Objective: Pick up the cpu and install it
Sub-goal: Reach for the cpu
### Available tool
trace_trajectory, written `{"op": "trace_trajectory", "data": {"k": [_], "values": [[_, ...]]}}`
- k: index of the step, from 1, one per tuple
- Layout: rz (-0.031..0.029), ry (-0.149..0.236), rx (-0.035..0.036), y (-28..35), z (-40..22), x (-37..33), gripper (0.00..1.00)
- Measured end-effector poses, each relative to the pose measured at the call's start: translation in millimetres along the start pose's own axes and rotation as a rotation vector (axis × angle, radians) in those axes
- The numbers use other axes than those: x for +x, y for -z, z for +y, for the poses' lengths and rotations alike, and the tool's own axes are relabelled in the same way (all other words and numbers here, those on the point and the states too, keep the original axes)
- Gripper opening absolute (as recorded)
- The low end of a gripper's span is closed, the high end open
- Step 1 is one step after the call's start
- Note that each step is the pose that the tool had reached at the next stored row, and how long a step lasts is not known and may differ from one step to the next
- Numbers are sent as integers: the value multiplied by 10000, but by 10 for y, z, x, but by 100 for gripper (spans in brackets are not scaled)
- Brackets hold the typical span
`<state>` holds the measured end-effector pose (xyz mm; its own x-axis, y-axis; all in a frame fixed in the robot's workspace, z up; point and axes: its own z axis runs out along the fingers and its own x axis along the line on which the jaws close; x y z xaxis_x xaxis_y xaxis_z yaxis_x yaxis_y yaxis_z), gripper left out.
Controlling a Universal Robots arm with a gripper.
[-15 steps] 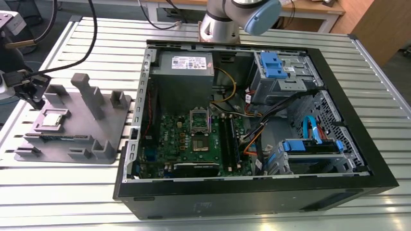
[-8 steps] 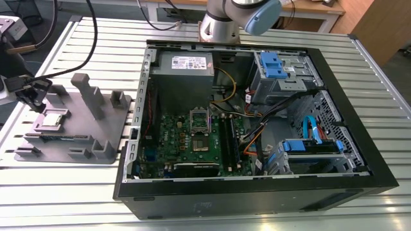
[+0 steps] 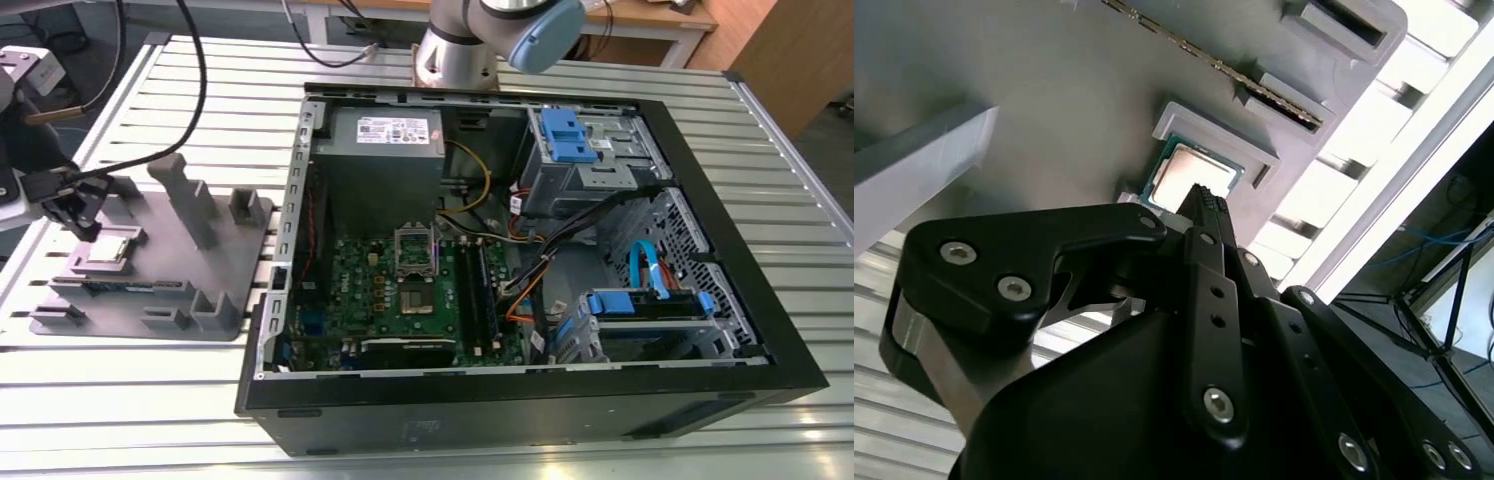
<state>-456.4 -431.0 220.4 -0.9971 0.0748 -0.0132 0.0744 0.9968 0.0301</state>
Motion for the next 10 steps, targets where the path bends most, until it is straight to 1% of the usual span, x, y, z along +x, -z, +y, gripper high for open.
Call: {"op": "trace_trajectory", "data": {"k": [4, 10], "values": [[0, 9, 0, -62, -2, 0, 11], [1, 10, 2, -88, -2, -4, 11]]}}
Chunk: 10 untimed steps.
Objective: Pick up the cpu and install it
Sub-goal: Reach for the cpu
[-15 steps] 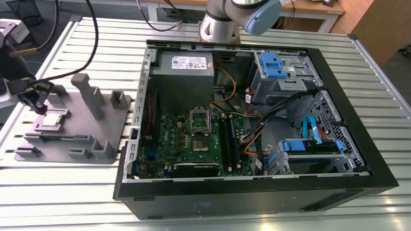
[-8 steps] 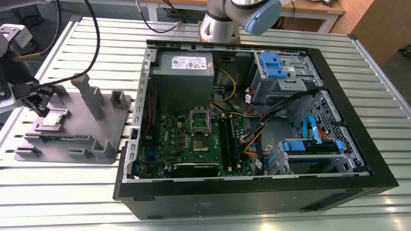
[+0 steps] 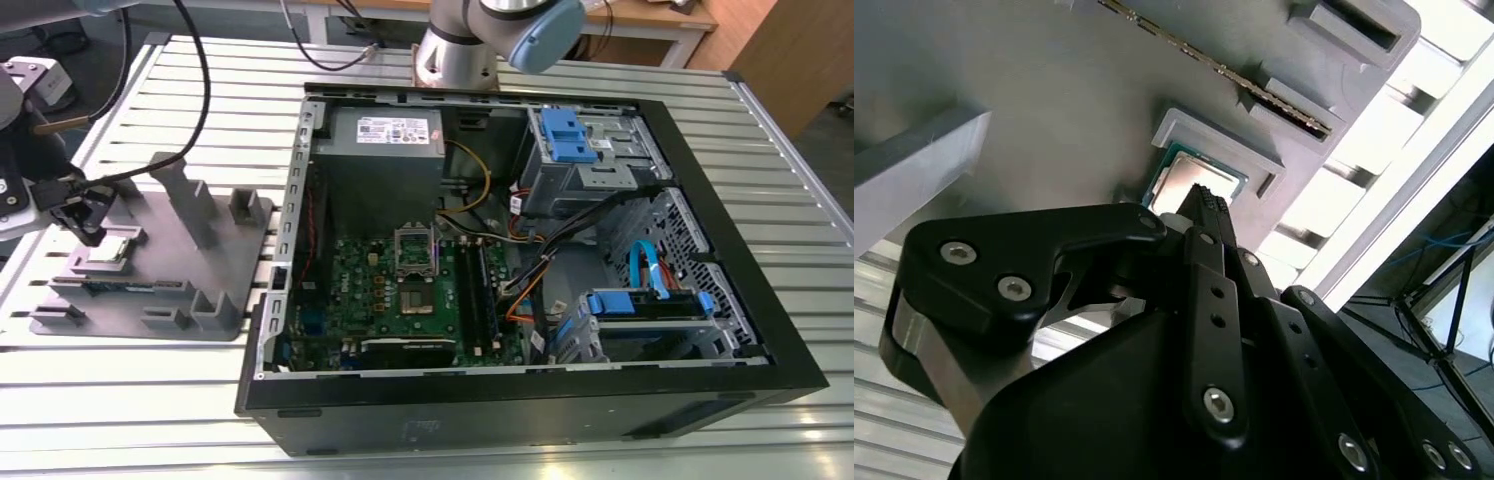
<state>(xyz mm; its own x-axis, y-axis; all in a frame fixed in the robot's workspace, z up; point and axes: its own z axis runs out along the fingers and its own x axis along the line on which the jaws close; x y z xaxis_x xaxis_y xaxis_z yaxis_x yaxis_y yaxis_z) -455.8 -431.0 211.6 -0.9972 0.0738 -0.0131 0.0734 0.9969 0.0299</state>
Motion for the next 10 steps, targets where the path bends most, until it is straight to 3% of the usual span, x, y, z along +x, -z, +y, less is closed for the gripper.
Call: {"op": "trace_trajectory", "data": {"k": [10], "values": [[0, 5, -1, -52, -1, -8, 11]]}}
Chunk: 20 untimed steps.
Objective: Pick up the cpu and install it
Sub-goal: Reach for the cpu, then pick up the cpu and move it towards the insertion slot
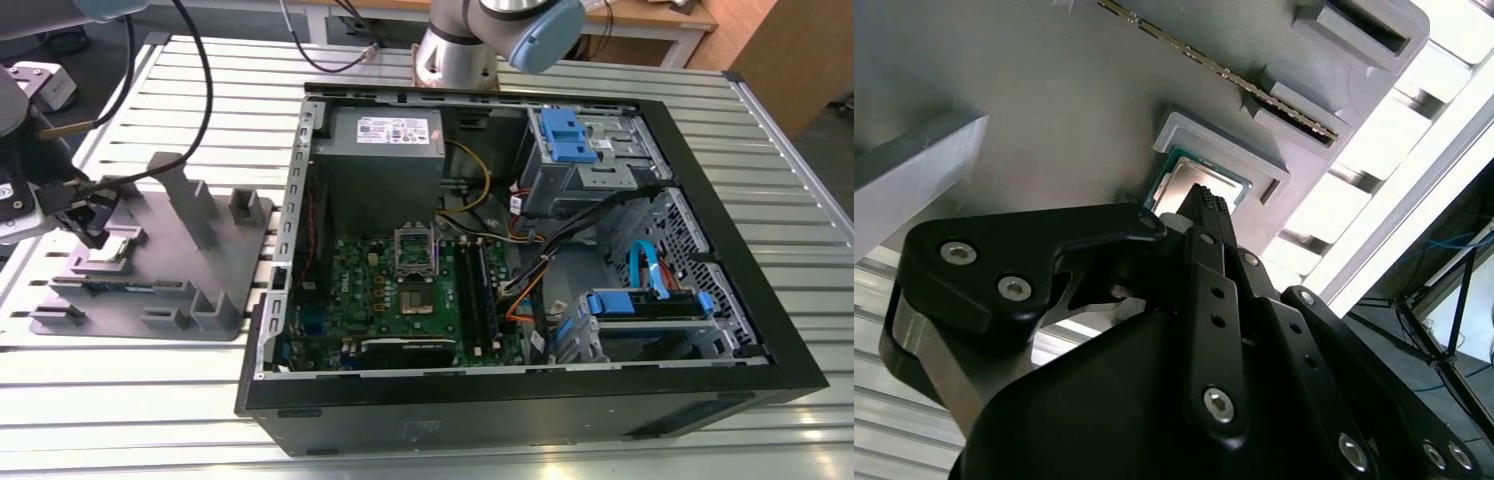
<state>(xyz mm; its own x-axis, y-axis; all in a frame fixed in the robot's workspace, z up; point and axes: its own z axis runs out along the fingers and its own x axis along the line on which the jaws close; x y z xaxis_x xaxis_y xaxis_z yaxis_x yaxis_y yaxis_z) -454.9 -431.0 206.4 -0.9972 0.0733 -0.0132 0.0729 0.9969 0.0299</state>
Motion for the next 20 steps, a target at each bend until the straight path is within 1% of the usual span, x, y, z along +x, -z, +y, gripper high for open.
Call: {"op": "trace_trajectory", "data": {"k": [5, 16, 18, 19, 20], "values": [[0, 0, 1, -14, 0, -1, 11], [1, 0, 1, -15, 0, 0, 11], [1, 0, 1, -15, 0, -1, 23], [0, 0, 1, -15, 0, 0, 23], [0, 0, 0, -15, 0, -1, 29]]}}
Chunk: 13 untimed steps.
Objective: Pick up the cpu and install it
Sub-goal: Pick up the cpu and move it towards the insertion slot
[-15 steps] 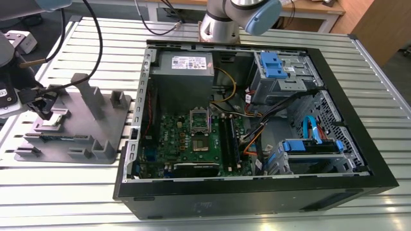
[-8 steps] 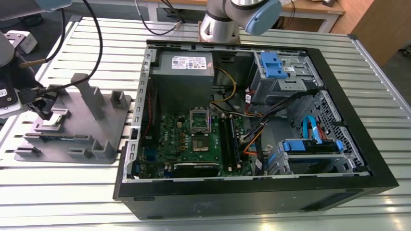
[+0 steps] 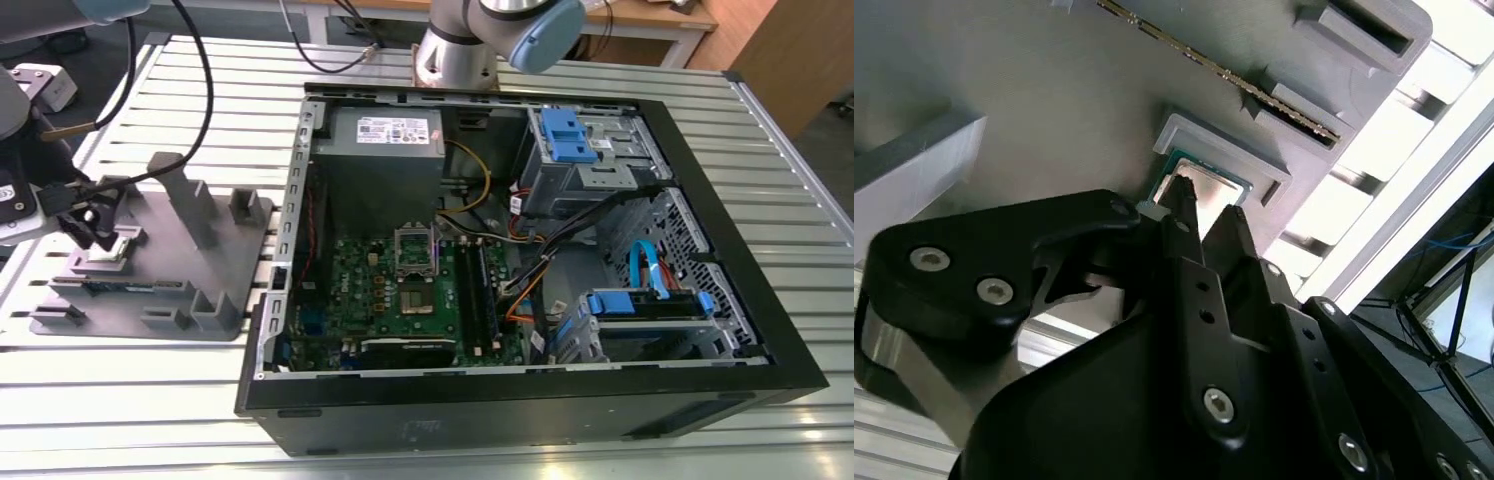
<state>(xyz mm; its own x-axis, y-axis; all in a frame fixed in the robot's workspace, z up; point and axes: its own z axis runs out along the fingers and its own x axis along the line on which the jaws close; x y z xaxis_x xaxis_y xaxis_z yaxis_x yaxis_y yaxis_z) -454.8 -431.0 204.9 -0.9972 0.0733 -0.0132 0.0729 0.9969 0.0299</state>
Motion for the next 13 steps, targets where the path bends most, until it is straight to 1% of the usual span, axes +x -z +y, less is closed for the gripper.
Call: {"op": "trace_trajectory", "data": {"k": [1, 2, 3, 4, 6, 8, 9, 13], "values": [[0, 0, 0, 0, 0, 0, 35], [0, 0, 0, 0, 0, 0, 35], [1, 0, 1, 0, 0, 0, 41], [1, 0, 1, 0, 0, 0, 41], [1, 0, 0, 0, 0, 0, 53], [0, 0, 0, -1, 0, 0, 53], [1, 0, 0, -1, 0, 0, 59], [-3, 0, -2, -10, 0, 0, 59]]}}
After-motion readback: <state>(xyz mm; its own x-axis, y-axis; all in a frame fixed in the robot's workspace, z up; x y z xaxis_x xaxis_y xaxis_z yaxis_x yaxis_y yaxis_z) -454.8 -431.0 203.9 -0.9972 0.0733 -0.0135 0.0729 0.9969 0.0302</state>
